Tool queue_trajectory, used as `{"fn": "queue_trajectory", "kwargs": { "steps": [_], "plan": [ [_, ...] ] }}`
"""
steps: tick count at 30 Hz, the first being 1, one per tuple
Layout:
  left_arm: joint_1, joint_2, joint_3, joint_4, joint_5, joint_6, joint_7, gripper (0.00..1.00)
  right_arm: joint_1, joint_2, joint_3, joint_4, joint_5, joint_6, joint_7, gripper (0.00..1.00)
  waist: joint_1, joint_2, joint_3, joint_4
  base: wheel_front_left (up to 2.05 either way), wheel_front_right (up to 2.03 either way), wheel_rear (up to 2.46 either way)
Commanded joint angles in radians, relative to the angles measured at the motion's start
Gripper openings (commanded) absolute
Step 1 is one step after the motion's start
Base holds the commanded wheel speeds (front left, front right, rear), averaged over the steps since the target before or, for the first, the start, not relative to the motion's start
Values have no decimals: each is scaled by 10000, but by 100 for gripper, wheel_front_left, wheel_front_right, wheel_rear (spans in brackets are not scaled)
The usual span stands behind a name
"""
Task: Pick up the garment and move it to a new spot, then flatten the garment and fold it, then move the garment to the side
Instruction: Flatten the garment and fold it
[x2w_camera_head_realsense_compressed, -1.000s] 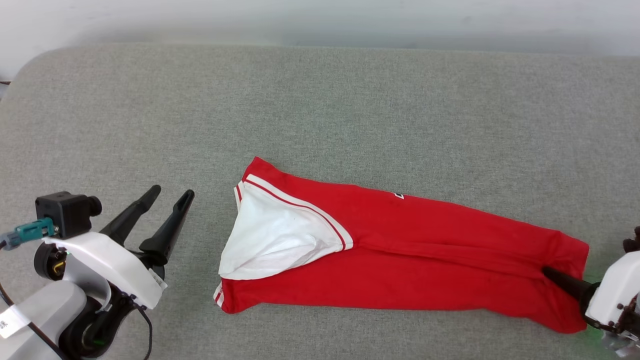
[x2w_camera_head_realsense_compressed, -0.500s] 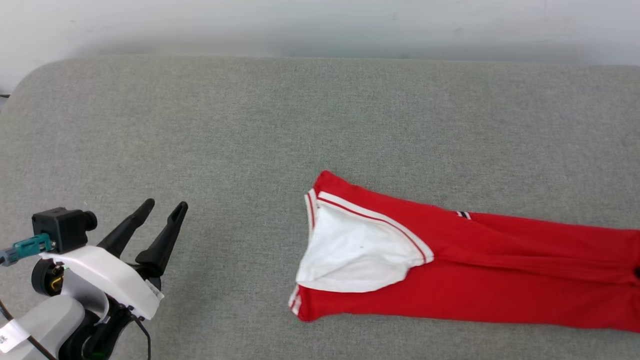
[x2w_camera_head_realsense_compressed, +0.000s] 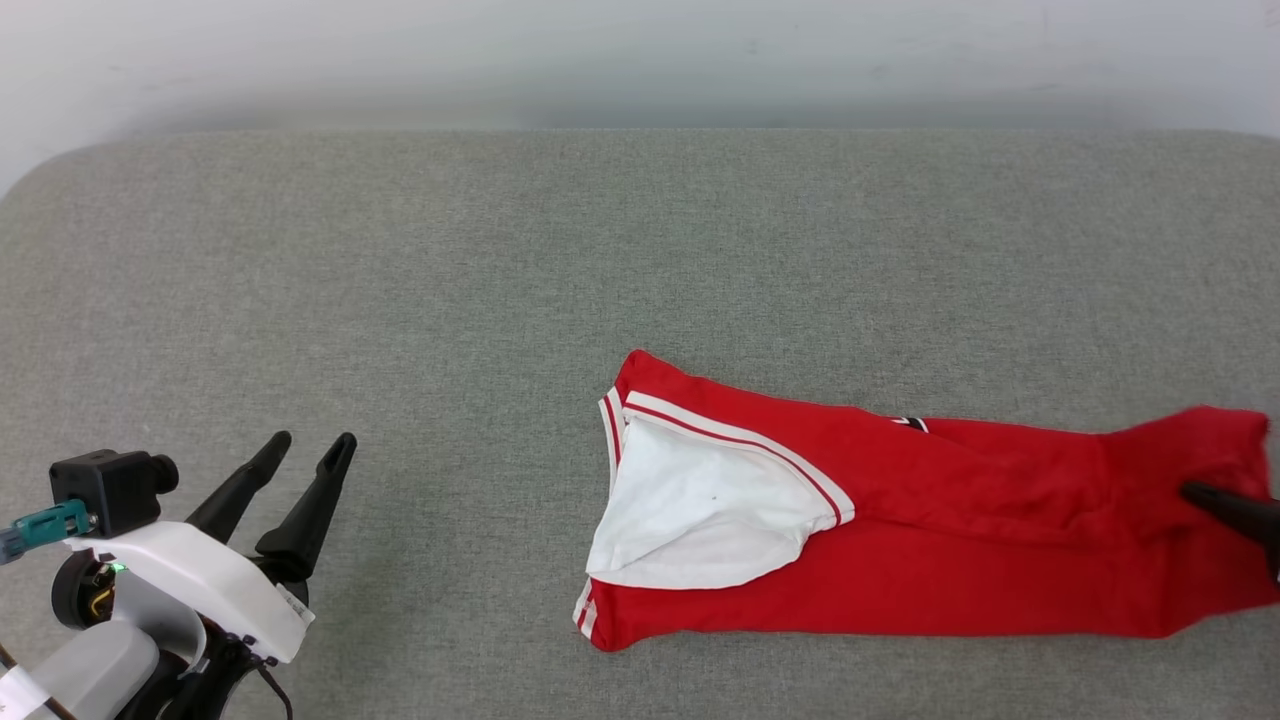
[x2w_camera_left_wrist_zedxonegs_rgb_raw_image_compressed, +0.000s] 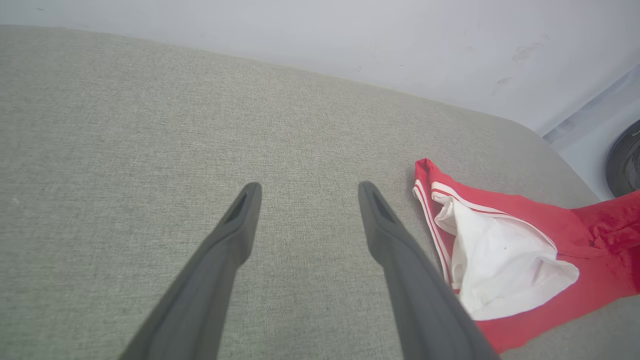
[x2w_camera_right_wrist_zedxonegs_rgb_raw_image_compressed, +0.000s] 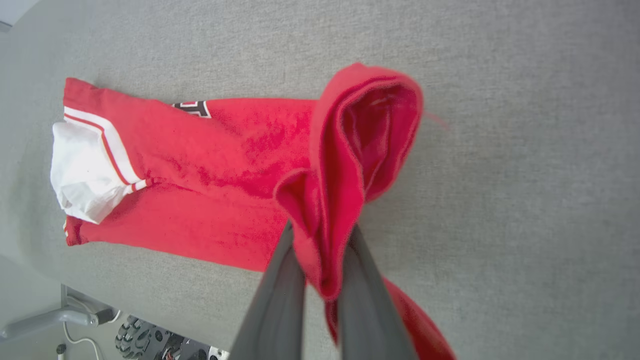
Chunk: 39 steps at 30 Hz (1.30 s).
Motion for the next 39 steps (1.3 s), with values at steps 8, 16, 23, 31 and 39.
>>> {"fn": "queue_trajectory", "kwargs": {
  "steps": [8, 16, 23, 31, 39],
  "plan": [
    [129, -218, -23, 207, -72, -105, 40, 100, -365, 1333, 483, -2624, -532, -8, 2153, 0, -1, 0, 1, 20, 0, 0, 0],
    [-184, -482, -138, 477, -13, -257, 148, 100, -1438, 2302, 1337, -3214, -1290, -8, 3471, 0, -1, 0, 104, 203, 0, 0, 0],
    [-449, -759, -273, 797, -32, -416, 302, 100, -2624, 3029, 2337, -2162, -1788, -8, 3587, 0, -1, 0, 188, 433, 0, 0, 0],
    [-634, -983, -320, 1159, -104, -572, 424, 100, -3531, 3710, 3570, -388, -2123, -8, 2890, 0, -1, 0, 280, 570, 0, 0, 0],
    [-898, -1224, -386, 1419, -3, -706, 430, 100, -4254, 4289, 4711, 1930, -2465, -8, 1454, 0, -1, 0, 334, 743, 0, 0, 0]
  ]
}}
